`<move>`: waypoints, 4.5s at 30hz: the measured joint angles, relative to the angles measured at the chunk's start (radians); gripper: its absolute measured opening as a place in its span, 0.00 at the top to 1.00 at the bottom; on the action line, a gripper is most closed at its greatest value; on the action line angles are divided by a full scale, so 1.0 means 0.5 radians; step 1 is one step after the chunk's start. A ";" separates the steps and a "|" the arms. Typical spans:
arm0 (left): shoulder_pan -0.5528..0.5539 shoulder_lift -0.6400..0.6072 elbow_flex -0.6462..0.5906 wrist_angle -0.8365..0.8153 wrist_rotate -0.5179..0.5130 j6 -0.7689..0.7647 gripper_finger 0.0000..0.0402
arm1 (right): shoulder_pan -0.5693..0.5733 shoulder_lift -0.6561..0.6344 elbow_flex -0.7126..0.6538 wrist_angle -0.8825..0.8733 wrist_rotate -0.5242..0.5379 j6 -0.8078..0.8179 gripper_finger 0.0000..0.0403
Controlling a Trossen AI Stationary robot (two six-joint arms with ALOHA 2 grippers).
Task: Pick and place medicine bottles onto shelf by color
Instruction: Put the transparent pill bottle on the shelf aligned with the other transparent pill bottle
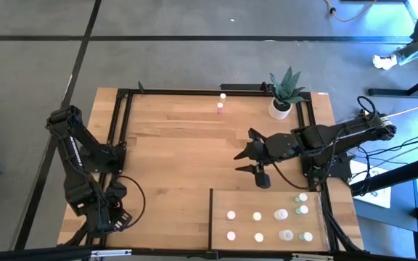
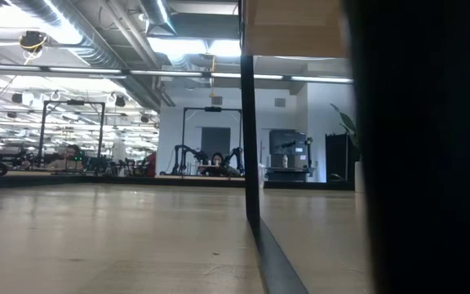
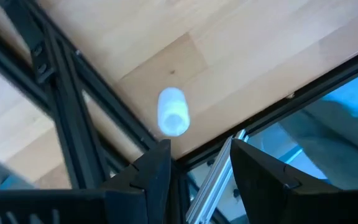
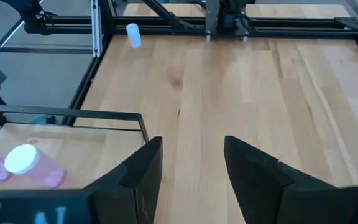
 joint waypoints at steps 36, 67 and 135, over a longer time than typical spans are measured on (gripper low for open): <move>-0.182 0.000 0.000 0.094 -0.387 1.461 0.60 | 0.000 0.000 0.000 0.048 -0.294 -0.363 0.57; -0.178 0.000 -0.001 0.063 -0.518 0.990 0.60 | 0.000 0.000 0.000 0.048 -0.297 -0.360 0.57; -0.232 0.316 -0.629 0.848 -0.025 1.195 0.27 | 0.000 0.000 0.000 0.048 -0.297 -0.361 0.57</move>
